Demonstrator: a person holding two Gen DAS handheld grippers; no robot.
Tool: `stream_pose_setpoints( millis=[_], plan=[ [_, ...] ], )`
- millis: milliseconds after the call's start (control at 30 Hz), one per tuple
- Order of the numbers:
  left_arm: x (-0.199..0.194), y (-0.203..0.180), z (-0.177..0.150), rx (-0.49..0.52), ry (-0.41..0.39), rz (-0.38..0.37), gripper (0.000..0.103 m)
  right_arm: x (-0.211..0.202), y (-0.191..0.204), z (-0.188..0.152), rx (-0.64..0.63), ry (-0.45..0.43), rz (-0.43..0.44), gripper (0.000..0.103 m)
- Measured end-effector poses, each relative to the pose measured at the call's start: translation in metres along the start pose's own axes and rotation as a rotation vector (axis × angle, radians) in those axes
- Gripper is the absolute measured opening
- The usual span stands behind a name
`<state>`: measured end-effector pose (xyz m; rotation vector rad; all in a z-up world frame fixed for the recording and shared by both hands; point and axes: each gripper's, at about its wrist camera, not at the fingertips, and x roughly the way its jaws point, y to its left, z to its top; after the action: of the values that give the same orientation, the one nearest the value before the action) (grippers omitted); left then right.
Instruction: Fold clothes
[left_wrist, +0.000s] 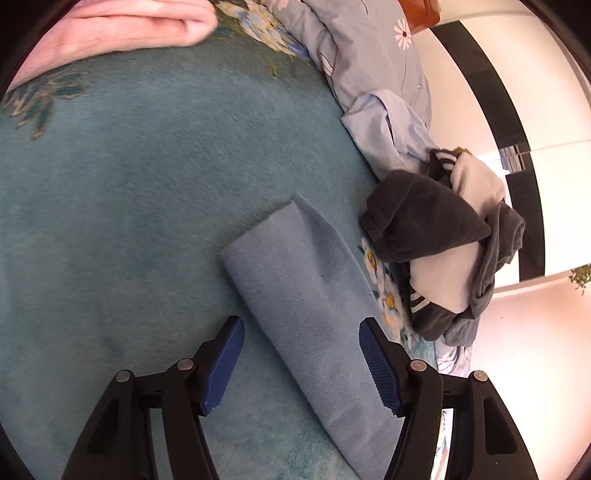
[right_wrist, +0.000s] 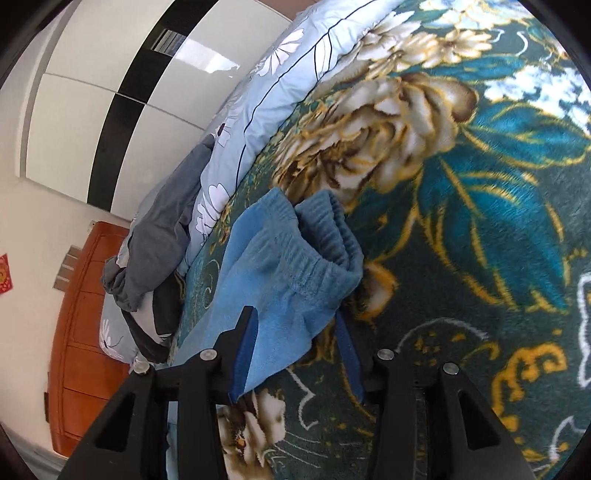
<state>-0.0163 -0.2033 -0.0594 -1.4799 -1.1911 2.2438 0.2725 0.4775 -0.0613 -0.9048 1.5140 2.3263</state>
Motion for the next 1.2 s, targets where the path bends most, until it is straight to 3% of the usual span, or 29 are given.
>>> stream_pose_setpoints(
  millis=[233, 300, 333, 367, 400, 433, 467, 567, 733, 867, 967, 1067, 1200],
  plan=[
    [0.014, -0.013, 0.006, 0.03, -0.048, -0.015, 0.071, 0.017, 0.009, 0.002, 0.046, -0.07, 0.048, 0.048],
    [0.017, -0.016, 0.007, 0.038, -0.061, -0.017, 0.071, 0.018, 0.01, 0.002, 0.05, -0.088, 0.056, 0.044],
    [0.017, -0.017, 0.007, 0.031, -0.069, -0.02, 0.069, 0.017, 0.011, 0.003, 0.048, -0.093, 0.056, 0.036],
    [0.017, -0.016, 0.007, 0.02, -0.079, -0.018, 0.059, 0.016, 0.012, 0.003, 0.045, -0.096, 0.057, 0.026],
    [0.018, -0.014, 0.008, 0.006, -0.084, -0.006, 0.05, 0.015, 0.013, 0.004, 0.043, -0.1, 0.057, 0.024],
    [0.018, -0.012, 0.008, -0.008, -0.089, 0.006, 0.029, 0.013, 0.016, 0.004, 0.032, -0.104, 0.06, 0.021],
    [0.02, -0.009, 0.009, -0.03, -0.088, 0.016, 0.014, 0.011, 0.019, 0.005, 0.021, -0.109, 0.063, 0.018],
    [0.022, -0.001, 0.01, -0.081, -0.088, -0.01, 0.012, 0.004, 0.031, 0.007, -0.023, -0.119, 0.069, 0.017],
    [-0.004, -0.009, 0.012, -0.071, -0.135, -0.1, 0.011, -0.009, 0.055, 0.013, -0.081, -0.134, 0.126, 0.014],
    [-0.05, -0.024, 0.015, -0.007, -0.194, -0.186, 0.011, -0.021, 0.07, 0.005, -0.16, -0.129, 0.185, 0.012],
    [-0.083, -0.02, 0.01, 0.058, -0.224, -0.202, 0.011, -0.029, 0.082, -0.002, -0.22, -0.125, 0.229, 0.011],
    [-0.092, 0.002, 0.003, 0.073, -0.198, -0.139, 0.011, -0.036, 0.072, -0.012, -0.251, -0.111, 0.213, 0.011],
    [-0.073, 0.043, -0.006, 0.0, -0.114, -0.081, 0.011, -0.025, 0.021, -0.024, -0.151, -0.028, 0.12, 0.011]
  ],
)
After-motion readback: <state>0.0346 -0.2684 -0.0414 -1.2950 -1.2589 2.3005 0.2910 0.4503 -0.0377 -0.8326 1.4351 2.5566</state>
